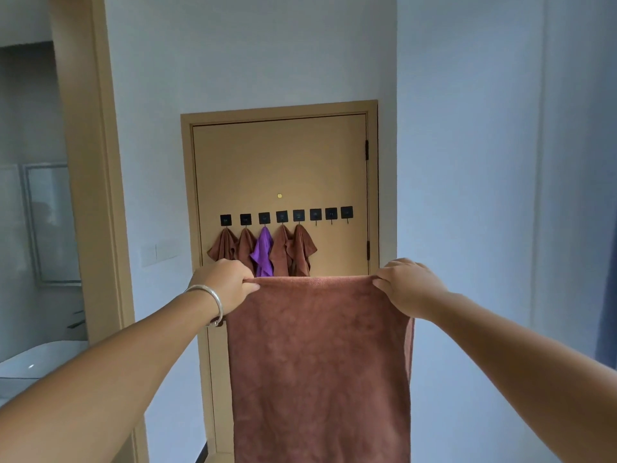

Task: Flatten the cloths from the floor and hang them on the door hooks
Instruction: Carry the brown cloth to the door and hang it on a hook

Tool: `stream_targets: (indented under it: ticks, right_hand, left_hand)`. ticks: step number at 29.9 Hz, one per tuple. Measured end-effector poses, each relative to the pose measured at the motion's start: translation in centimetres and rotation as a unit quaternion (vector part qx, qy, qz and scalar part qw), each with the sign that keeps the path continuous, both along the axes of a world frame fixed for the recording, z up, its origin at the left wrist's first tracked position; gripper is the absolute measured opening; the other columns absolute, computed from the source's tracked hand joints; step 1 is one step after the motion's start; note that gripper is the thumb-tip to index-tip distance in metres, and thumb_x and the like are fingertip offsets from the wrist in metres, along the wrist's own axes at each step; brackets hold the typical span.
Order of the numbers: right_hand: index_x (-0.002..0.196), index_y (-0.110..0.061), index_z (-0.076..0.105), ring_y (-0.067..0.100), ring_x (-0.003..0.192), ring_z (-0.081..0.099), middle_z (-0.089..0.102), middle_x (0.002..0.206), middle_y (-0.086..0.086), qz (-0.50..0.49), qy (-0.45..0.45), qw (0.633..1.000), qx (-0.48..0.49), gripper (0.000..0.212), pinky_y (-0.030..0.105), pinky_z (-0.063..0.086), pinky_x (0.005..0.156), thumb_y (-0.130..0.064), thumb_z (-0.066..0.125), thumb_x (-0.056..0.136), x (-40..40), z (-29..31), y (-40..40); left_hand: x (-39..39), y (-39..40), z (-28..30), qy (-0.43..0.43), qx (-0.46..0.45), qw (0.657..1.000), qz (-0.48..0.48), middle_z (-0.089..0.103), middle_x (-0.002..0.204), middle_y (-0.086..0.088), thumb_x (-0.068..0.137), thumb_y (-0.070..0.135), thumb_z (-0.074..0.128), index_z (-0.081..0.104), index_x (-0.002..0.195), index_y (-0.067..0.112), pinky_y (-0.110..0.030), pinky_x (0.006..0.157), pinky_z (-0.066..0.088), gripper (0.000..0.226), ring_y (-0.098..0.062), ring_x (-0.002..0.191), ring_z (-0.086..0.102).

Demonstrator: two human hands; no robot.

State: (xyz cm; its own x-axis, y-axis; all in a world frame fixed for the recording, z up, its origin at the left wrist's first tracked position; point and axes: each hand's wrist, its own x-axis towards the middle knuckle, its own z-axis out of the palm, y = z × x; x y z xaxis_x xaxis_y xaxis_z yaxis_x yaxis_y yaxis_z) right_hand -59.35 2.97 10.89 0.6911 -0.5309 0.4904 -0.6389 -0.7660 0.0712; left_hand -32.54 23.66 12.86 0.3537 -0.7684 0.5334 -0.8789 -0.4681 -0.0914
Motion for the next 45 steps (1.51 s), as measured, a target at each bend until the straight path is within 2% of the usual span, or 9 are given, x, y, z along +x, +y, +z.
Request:
stream_targets:
  ticks: [3, 6, 10, 16, 25, 32, 37, 40, 45]
  right_hand:
    - [0.112, -0.028, 0.064, 0.017, 0.113, 0.047, 0.060, 0.107, -0.006, 0.007, -0.011, 1.000, 0.000, 0.040, 0.035, 0.038, 0.099, -0.039, 0.027, 0.104, 1.4, 0.5, -4.9]
    - [0.110, -0.027, 0.065, 0.016, 0.110, 0.048, 0.060, 0.104, -0.007, 0.011, -0.022, 1.000, 0.008, 0.039, 0.034, 0.040, 0.098, -0.038, 0.028, 0.104, 2.7, 0.9, -9.2]
    - [0.108, -0.025, 0.064, 0.019, 0.108, 0.048, 0.058, 0.099, -0.004, 0.018, -0.021, 1.000, 0.012, 0.037, 0.035, 0.042, 0.091, -0.038, 0.030, 0.103, 4.7, 0.9, -14.6]
    - [0.106, -0.026, 0.064, 0.019, 0.106, 0.048, 0.057, 0.098, -0.004, 0.027, -0.019, 0.999, 0.017, 0.036, 0.036, 0.042, 0.090, -0.038, 0.030, 0.102, 7.8, 0.1, -20.5]
    - [0.105, -0.027, 0.064, 0.015, 0.104, 0.047, 0.055, 0.096, -0.008, 0.021, -0.017, 1.000, 0.014, 0.036, 0.032, 0.041, 0.090, -0.037, 0.030, 0.103, 15.2, -1.0, -29.1]
    - [0.105, -0.026, 0.064, 0.012, 0.095, 0.047, 0.053, 0.094, -0.008, -0.001, -0.018, 1.000, 0.012, 0.035, 0.031, 0.045, 0.088, -0.039, 0.031, 0.103, 23.0, 0.6, -36.5]
    - [0.101, -0.023, 0.063, 0.015, 0.096, 0.049, 0.055, 0.096, -0.006, -0.007, -0.019, 1.000, 0.005, 0.034, 0.033, 0.046, 0.087, -0.038, 0.032, 0.103, 28.6, 1.6, -41.0]
    - [0.104, -0.023, 0.061, 0.018, 0.101, 0.049, 0.056, 0.100, -0.004, -0.011, -0.018, 1.000, 0.002, 0.033, 0.035, 0.046, 0.085, -0.038, 0.032, 0.103, 31.6, 1.3, -43.7]
    - [0.100, -0.025, 0.062, 0.016, 0.094, 0.050, 0.052, 0.093, -0.007, -0.013, -0.043, 0.999, 0.019, 0.032, 0.034, 0.047, 0.081, -0.038, 0.033, 0.102, 35.4, 0.7, -48.0]
  left_hand:
    - [1.1, -4.7, 0.3, -0.005, -0.012, 1.000, 0.004, 0.061, 0.068, 0.011, 0.094, 0.047, 0.048, 0.061, 0.068, 0.027, -0.024, 0.050, 0.033, 0.035, -0.007, 0.064, 0.054]
    - [2.2, -8.7, 0.3, -0.006, -0.011, 1.000, 0.011, 0.062, 0.072, 0.013, 0.094, 0.048, 0.047, 0.065, 0.077, 0.030, -0.024, 0.051, 0.035, 0.031, -0.006, 0.068, 0.055]
    - [3.9, -13.9, 0.2, 0.004, -0.021, 1.000, 0.020, 0.056, 0.062, 0.010, 0.094, 0.046, 0.048, 0.053, 0.060, 0.027, -0.025, 0.050, 0.034, 0.039, -0.007, 0.060, 0.051]
    - [7.0, -19.5, -0.4, 0.010, -0.012, 1.000, 0.017, 0.057, 0.063, 0.008, 0.094, 0.045, 0.048, 0.052, 0.060, 0.026, -0.028, 0.058, 0.047, 0.040, -0.010, 0.062, 0.054]
    - [15.3, -29.3, -1.5, 0.004, -0.023, 1.000, 0.000, 0.056, 0.063, 0.011, 0.096, 0.043, 0.047, 0.050, 0.060, 0.030, -0.024, 0.049, 0.029, 0.037, -0.003, 0.060, 0.050]
    - [23.8, -37.7, -1.5, 0.026, -0.021, 0.999, -0.015, 0.062, 0.069, 0.007, 0.096, 0.043, 0.047, 0.064, 0.077, 0.027, -0.033, 0.069, 0.052, 0.030, -0.012, 0.067, 0.059]
    - [29.5, -42.5, -1.1, 0.033, -0.037, 0.998, -0.027, 0.061, 0.067, 0.007, 0.097, 0.041, 0.046, 0.060, 0.072, 0.029, -0.031, 0.066, 0.050, 0.031, -0.011, 0.065, 0.058]
    - [32.5, -45.3, -1.2, 0.020, -0.040, 0.999, -0.027, 0.063, 0.071, 0.007, 0.097, 0.040, 0.046, 0.065, 0.080, 0.029, -0.029, 0.062, 0.045, 0.028, -0.012, 0.067, 0.058]
    - [36.1, -49.8, -0.9, 0.010, -0.035, 0.999, -0.028, 0.064, 0.077, 0.006, 0.098, 0.037, 0.045, 0.066, 0.087, 0.028, -0.032, 0.067, 0.049, 0.025, -0.016, 0.075, 0.061]
